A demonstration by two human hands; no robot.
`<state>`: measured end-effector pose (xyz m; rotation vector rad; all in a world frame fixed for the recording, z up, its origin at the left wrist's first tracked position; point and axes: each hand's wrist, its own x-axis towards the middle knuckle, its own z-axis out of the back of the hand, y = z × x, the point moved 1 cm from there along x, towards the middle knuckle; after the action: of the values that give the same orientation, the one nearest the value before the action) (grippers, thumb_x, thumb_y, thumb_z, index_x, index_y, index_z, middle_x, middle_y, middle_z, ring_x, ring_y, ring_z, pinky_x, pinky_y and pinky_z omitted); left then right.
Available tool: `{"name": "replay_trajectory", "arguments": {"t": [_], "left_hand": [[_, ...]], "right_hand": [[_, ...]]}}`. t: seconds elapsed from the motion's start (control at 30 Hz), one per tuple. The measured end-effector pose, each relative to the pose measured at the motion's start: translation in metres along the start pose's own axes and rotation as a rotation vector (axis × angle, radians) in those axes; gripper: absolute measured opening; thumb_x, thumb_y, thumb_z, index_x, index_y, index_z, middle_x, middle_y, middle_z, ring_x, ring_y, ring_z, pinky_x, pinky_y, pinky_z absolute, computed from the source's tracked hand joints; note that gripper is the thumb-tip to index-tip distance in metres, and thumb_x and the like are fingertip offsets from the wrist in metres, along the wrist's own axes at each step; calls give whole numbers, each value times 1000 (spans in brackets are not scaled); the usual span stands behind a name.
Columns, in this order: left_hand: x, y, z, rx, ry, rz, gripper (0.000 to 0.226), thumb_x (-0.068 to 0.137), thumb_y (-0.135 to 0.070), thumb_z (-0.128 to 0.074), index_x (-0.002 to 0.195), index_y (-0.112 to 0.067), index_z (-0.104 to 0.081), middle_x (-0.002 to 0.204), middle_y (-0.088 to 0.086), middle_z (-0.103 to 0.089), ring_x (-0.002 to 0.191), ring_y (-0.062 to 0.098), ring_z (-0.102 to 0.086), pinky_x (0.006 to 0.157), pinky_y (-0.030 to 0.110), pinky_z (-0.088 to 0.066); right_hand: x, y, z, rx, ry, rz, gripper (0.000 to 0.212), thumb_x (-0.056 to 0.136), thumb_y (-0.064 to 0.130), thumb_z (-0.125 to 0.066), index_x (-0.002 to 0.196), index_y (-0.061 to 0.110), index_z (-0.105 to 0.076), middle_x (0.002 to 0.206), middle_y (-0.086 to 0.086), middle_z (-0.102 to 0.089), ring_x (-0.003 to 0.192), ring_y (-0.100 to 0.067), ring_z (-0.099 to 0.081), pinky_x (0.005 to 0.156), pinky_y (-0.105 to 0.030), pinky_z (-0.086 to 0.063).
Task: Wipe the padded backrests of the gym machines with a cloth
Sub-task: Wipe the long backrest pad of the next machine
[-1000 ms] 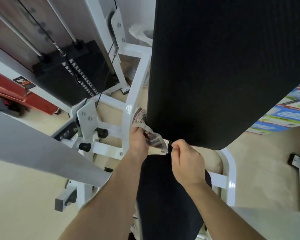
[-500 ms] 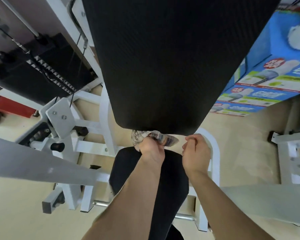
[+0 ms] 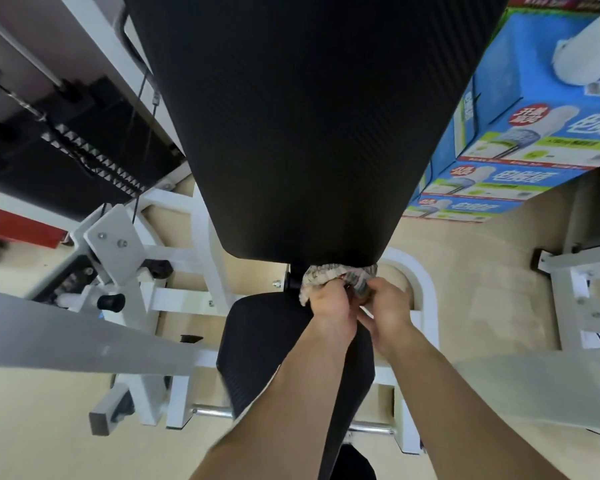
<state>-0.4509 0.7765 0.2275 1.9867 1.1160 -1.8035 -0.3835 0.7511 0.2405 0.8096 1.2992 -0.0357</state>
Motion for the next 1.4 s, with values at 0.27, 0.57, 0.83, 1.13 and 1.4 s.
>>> {"name": "replay_trajectory", "arguments": {"t": [0.27,0.57,0.83,1.13,1.4], "left_hand": [[-12,-121,64,123,-414,-470,13,92,-9,-55,101,-9,-65,103,13,-72,87,26,-67,79,35,-56],[-32,-41,-13,579,-110,-346,16,83,-18,-70,96,-12,-75,96,7,-77,89,23,-74,85,38,-61],[-48,-146,42,333,-311,-748,19,81,-10,-69,97,-22,-67,97,-6,-72,91,12,-70,89,33,-59],[-117,-180,52,1044,232,-920,28,85,2,-63,88,-22,-78,85,-12,-76,83,4,-71,75,19,-55],[-148,-233,61,510,26,-729,35,93,-2,-47,82,-19,-76,88,5,-77,81,18,-67,81,35,-50]], "right_hand": [[-42,-8,-97,-141,311,48,20,103,17,-47,115,19,-63,109,-3,-73,97,-17,-70,97,-42,-53],[-28,-13,-39,401,-51,16,29,102,14,-38,91,9,-65,90,-12,-66,75,-20,-64,59,-28,-50],[-63,27,-84,47,222,106,27,101,22,-43,104,14,-69,98,-10,-77,87,-25,-74,83,-39,-55],[-131,75,-115,1,433,251,48,82,53,-73,118,22,-63,113,-4,-73,101,-19,-73,84,-45,-61],[-215,208,-121,-455,-294,1932,38,96,5,-56,134,2,-59,140,-23,-53,133,-31,-51,112,-35,-40]]}}
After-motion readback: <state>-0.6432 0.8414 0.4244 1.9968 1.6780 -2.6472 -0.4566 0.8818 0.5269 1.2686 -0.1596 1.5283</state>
